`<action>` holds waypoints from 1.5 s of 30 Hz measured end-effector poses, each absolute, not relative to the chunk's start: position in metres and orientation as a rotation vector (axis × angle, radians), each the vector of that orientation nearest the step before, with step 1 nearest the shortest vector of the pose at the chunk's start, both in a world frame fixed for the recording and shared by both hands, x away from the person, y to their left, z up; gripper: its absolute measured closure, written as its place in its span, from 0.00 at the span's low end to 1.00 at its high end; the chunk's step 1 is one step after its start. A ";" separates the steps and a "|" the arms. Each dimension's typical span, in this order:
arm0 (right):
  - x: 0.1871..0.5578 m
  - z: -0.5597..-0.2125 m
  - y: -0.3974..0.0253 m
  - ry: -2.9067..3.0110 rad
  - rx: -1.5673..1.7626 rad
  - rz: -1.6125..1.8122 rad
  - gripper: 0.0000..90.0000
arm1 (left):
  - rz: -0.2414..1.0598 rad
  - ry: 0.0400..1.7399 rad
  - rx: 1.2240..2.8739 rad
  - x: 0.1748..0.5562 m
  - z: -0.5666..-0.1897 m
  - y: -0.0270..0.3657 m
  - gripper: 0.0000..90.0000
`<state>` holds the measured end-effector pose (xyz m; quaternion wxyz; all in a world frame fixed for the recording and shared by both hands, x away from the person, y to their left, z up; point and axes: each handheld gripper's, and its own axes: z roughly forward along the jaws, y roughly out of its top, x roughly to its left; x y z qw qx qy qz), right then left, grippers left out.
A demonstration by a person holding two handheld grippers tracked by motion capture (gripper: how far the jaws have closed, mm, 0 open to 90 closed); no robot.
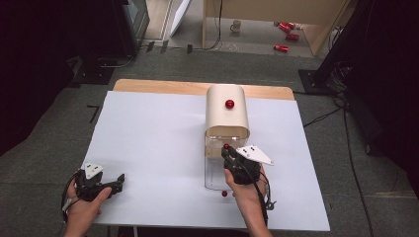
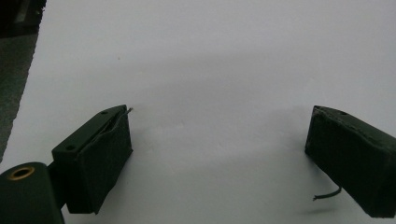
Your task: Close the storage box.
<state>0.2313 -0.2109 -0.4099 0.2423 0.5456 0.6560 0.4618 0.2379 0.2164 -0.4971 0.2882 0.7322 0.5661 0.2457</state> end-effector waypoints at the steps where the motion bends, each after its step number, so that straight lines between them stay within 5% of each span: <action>1: 0.233 -0.409 -0.212 1.795 1.490 1.265 0.84 | 0.656 1.511 1.955 0.238 -0.497 0.216 0.08; 6: 0.234 -0.409 -0.212 1.803 1.481 1.267 0.83 | 0.657 1.511 1.955 0.238 -0.497 0.216 0.08; 11: 0.228 -0.410 -0.212 1.841 1.462 1.283 0.64 | 0.657 1.511 1.955 0.238 -0.497 0.216 0.08; 13: 0.224 -0.412 -0.211 1.856 1.450 1.255 0.48 | 0.657 1.511 1.956 0.238 -0.497 0.216 0.08; 14: 0.220 -0.416 -0.209 1.880 1.445 1.218 0.28 | 0.657 1.511 1.956 0.238 -0.497 0.216 0.08; 16: 0.217 -0.420 -0.207 1.909 1.456 1.192 0.15 | 0.657 1.511 1.955 0.238 -0.497 0.216 0.08; 25: 0.193 -0.426 -0.217 1.875 1.467 1.147 0.01 | 0.657 1.511 1.955 0.238 -0.497 0.216 0.08; 45: 0.159 -0.461 -0.243 1.905 1.573 1.080 0.00 | 0.657 1.511 1.955 0.238 -0.497 0.216 0.08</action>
